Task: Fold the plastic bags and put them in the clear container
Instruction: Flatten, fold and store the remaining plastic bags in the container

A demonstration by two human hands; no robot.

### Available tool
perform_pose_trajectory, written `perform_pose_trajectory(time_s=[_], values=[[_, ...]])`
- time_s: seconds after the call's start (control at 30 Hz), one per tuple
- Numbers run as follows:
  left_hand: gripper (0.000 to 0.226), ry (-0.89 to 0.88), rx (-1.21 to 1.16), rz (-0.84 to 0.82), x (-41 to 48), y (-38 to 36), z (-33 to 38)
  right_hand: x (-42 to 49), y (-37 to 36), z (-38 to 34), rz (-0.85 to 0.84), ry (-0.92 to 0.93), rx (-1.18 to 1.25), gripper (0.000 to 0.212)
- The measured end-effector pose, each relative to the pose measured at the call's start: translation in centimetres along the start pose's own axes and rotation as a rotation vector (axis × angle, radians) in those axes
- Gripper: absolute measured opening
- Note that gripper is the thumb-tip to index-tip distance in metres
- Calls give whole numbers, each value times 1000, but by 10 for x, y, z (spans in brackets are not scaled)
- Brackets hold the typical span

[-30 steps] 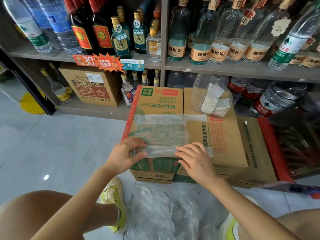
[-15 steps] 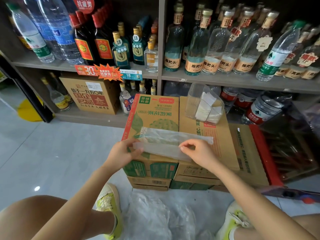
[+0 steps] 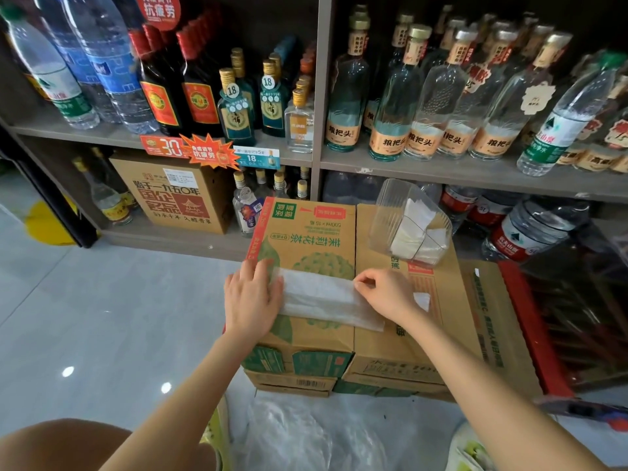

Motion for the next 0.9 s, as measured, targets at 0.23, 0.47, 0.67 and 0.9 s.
perform_pose_trajectory(time_s=[0.23, 0.47, 0.67, 0.9], values=[[47, -400, -83, -138, -17, -23, 42, 3, -1, -1, -3, 15, -2, 19], [68, -349, -45, -279, -16, -51, 43, -3, 8, -9, 153, 40, -109, 24], [69, -343, -11, -320, -17, -55, 43, -33, -24, -53, 289, 222, -277, 41], [80, -354, 121, -341, -18, -63, 41, -36, -60, -36, -21, 191, -321, 76]])
Point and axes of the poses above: each hand's wrist, its own x-axis towards the middle knuckle, its own y-axis out of the back of the hand, z = x × y, the point moved 7 cm from there along x, towards the middle knuckle, and after that the axes turned 2 degrees about -y, right-handed, at the moved point
